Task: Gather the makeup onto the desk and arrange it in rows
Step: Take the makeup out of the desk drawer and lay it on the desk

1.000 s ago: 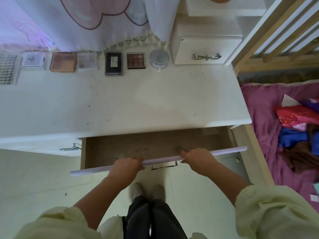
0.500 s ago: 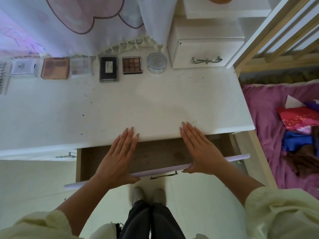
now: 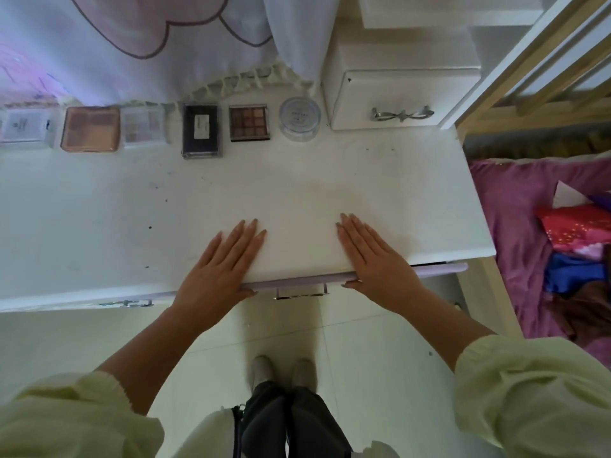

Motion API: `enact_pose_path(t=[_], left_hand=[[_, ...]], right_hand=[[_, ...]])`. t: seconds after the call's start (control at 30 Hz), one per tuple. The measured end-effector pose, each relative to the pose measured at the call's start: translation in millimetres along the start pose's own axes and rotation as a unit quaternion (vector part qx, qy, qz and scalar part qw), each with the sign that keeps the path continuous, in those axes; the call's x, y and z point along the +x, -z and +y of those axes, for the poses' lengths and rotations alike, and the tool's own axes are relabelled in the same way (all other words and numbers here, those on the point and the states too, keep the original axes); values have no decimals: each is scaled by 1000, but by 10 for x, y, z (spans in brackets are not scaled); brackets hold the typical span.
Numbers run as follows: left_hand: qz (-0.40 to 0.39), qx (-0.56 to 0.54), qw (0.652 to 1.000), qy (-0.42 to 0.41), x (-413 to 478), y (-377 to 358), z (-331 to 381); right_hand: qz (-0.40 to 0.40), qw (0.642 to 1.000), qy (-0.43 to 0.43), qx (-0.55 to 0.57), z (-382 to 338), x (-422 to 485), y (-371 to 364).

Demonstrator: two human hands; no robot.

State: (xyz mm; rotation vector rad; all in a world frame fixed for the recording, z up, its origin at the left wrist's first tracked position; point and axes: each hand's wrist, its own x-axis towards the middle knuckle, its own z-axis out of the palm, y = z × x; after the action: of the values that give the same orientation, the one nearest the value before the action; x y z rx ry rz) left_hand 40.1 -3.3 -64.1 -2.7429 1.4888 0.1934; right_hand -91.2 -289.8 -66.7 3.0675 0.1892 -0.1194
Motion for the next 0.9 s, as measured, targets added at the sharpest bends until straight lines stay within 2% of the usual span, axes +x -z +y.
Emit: enact_pose_path(t=[0.23,0.47,0.6,0.73,0.9], left_hand=[[5,14,1000,-4,6,-43,-13],[32,19,999,11,28,-124,14],[24,12,999,25,39,-106,48],[8,-2,998,55,26,-67,117],[-86,-62,988,112,-99,142,350]], right_hand=[[-27,1000,16,1,24,27,-11],[20,999,-7,43,-2,51,-36],[18,999,-19,32,-33,55,-39],[-25,999,-29,1,-87,69,51],[-143,985,-87,-35,-306,147,416]])
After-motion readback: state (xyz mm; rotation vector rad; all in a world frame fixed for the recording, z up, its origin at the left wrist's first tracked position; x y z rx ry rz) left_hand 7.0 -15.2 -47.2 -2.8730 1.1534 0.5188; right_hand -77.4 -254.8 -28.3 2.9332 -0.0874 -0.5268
